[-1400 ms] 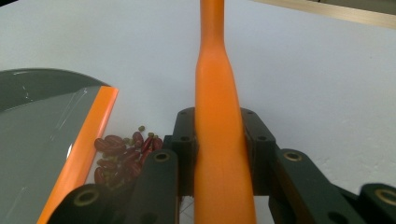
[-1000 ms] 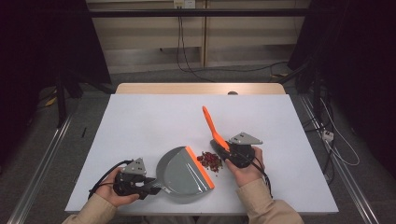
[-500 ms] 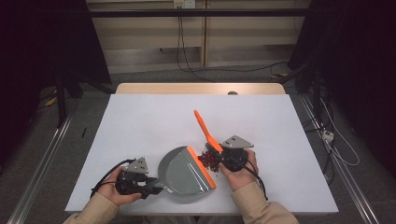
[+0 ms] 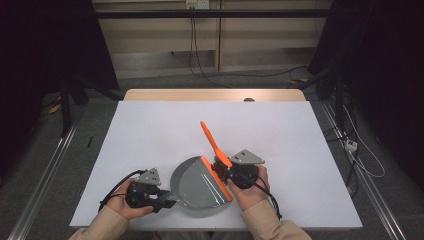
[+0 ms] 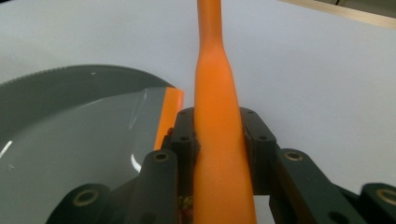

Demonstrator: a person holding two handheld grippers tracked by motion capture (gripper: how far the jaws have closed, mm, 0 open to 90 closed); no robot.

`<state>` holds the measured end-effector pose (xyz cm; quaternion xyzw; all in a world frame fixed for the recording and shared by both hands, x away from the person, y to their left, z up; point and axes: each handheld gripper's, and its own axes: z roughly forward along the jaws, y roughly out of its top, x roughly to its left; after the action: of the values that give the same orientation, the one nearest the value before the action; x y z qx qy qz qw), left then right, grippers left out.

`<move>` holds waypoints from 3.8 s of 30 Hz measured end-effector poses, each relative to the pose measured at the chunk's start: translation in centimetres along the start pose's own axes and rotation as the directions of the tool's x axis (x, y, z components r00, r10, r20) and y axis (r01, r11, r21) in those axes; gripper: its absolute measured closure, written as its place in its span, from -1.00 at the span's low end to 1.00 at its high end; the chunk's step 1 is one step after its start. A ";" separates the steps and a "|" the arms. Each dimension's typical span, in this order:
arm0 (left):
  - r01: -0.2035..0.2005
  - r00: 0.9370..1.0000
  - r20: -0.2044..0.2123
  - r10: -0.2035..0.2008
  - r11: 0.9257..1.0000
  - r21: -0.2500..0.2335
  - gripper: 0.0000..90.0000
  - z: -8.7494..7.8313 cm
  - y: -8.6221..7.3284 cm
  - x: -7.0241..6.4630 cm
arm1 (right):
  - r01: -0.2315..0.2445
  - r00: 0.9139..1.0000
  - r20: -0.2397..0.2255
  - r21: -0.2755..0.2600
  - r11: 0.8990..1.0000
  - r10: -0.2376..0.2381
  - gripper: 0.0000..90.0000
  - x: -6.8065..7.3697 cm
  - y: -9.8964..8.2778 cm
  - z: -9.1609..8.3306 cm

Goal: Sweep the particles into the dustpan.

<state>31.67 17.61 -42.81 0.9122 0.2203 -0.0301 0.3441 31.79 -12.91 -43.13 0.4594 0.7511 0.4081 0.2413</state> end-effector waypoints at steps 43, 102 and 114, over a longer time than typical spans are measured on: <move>0.026 0.999 0.020 -0.025 0.999 -0.021 0.39 -0.1 -0.3 0.4 | -0.028 0.998 0.050 -0.064 0.998 0.031 0.58 -1.9 0.3 0.6; 0.076 0.990 -0.104 -0.098 0.977 -0.200 0.39 -1.7 -1.0 1.7 | -0.105 0.994 -0.020 -0.117 0.988 0.104 0.58 -4.6 0.1 -2.4; 0.099 0.983 -0.128 -0.130 0.970 -0.222 0.39 -2.1 -0.9 2.1 | -0.116 0.993 -0.009 -0.116 0.986 0.116 0.58 -5.6 -0.2 -3.0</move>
<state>33.03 20.34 -42.19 0.8554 0.2984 0.0388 0.4217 32.03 -19.13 -41.75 0.4870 0.6982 0.4650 0.2430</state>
